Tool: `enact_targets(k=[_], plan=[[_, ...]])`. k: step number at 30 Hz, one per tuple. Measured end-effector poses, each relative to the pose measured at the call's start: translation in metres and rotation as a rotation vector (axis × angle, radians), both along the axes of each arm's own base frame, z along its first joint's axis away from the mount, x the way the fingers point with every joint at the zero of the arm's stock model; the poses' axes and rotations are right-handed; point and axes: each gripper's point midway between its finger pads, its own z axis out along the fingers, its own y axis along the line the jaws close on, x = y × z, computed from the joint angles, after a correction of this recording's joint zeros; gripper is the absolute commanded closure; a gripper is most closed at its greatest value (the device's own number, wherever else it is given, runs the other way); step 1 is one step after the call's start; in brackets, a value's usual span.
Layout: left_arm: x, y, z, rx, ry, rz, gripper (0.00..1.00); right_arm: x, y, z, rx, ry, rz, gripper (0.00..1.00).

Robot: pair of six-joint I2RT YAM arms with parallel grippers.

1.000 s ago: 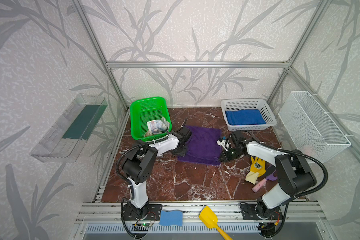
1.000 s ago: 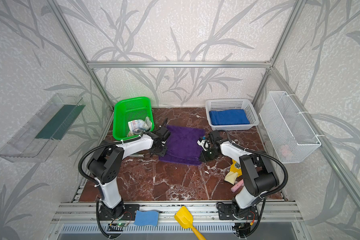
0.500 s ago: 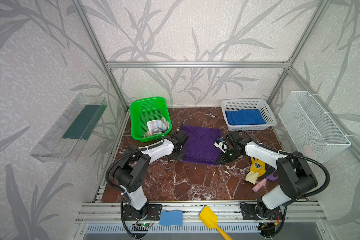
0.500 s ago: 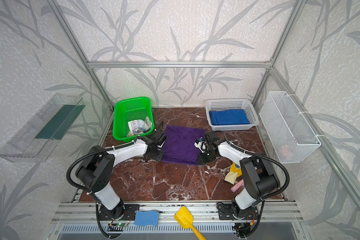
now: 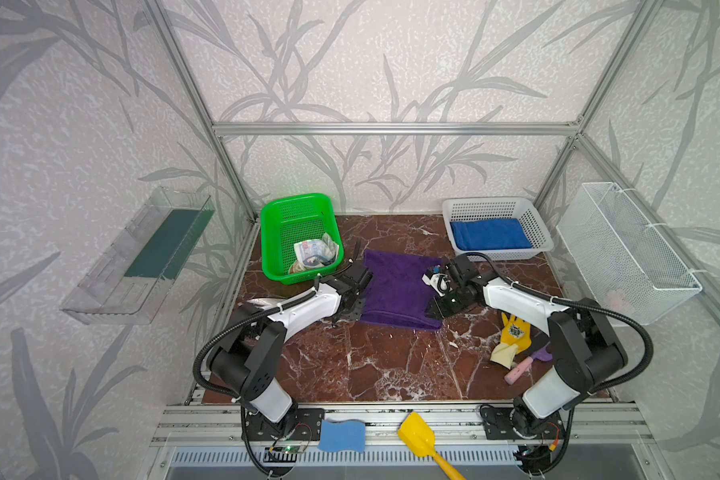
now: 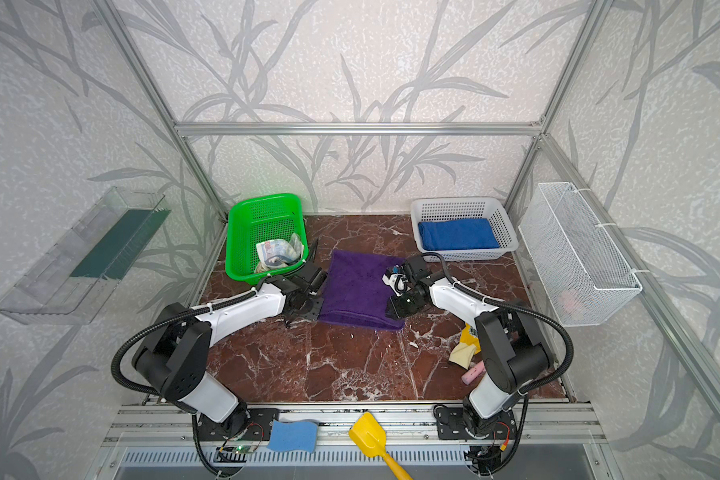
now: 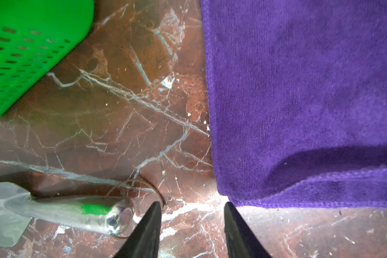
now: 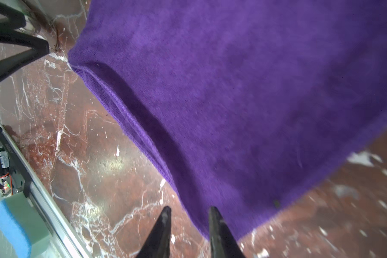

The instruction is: Fold and stack the towels

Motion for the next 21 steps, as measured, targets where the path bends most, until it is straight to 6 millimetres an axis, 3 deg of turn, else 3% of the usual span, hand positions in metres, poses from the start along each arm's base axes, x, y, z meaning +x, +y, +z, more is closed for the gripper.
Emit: enact_targets(k=[11,16,21], plan=[[0.04,-0.025,0.022,-0.045,-0.091,-0.035,0.53,-0.028,0.017,-0.024,-0.022,0.064,0.054,0.71],[0.048,-0.032,0.012,-0.042,-0.08,-0.047,0.53,-0.04,0.008,-0.035,-0.059,0.107,0.039,0.72],[0.044,-0.034,-0.007,-0.036,-0.027,-0.053,0.53,-0.042,0.005,-0.031,-0.066,0.104,0.033,0.72]])
